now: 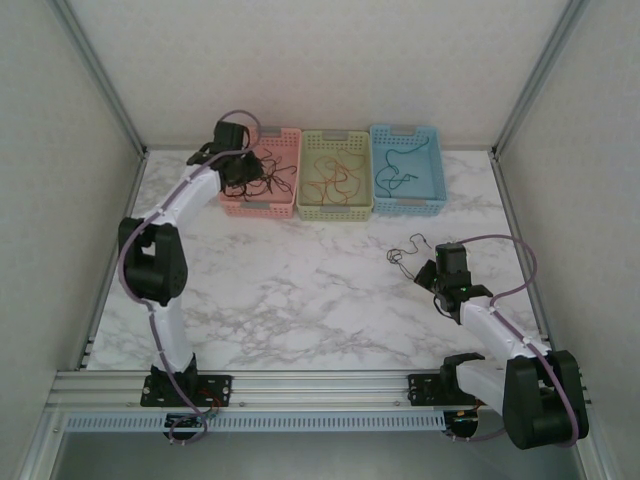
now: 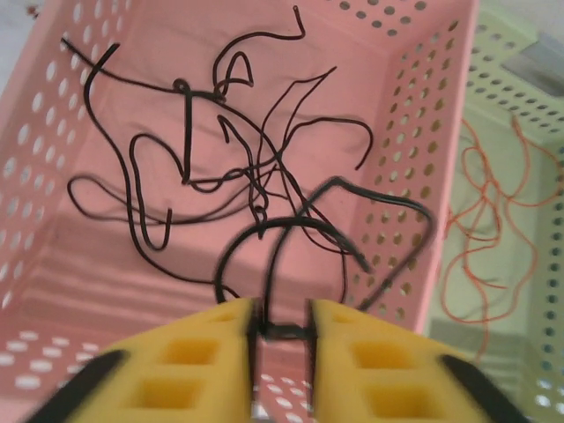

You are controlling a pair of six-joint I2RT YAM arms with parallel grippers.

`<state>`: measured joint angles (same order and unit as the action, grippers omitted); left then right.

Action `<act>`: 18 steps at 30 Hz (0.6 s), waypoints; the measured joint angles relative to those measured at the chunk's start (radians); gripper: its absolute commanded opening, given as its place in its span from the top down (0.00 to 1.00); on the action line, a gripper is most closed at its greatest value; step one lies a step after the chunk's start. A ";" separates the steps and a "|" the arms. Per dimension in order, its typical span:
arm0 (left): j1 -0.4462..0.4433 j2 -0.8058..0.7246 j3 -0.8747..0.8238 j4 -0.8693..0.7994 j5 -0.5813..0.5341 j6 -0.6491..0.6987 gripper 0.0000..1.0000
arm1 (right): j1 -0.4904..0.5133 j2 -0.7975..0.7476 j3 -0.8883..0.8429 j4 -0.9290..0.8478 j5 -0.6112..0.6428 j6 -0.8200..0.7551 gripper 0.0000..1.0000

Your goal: Untangle the cables

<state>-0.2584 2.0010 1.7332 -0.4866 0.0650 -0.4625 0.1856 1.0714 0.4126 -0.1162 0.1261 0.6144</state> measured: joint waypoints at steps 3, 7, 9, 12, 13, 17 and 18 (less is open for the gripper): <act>-0.002 0.042 0.028 -0.026 0.000 0.006 0.43 | 0.000 0.000 0.000 0.000 0.000 0.000 1.00; -0.003 0.039 0.027 -0.060 0.000 0.008 0.32 | 0.000 0.000 0.000 0.000 -0.002 0.000 1.00; -0.003 0.017 0.024 -0.067 0.000 0.011 0.30 | 0.000 0.000 0.000 0.000 -0.008 0.000 1.00; -0.007 -0.071 -0.023 -0.065 0.000 0.011 0.29 | 0.000 0.000 0.000 0.000 -0.016 0.000 1.00; -0.009 -0.113 -0.050 -0.061 0.000 0.011 0.29 | 0.000 0.000 0.000 0.000 -0.018 0.000 1.00; -0.048 -0.347 -0.207 -0.016 0.006 0.011 0.29 | 0.000 0.000 0.000 0.000 -0.023 0.000 1.00; -0.063 -0.398 -0.249 0.001 0.009 0.011 0.29 | 0.000 0.000 0.000 0.000 -0.026 0.000 1.00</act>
<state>-0.3218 1.6028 1.4845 -0.4854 0.0738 -0.4515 0.1856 1.0710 0.4126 -0.1158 0.1005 0.6140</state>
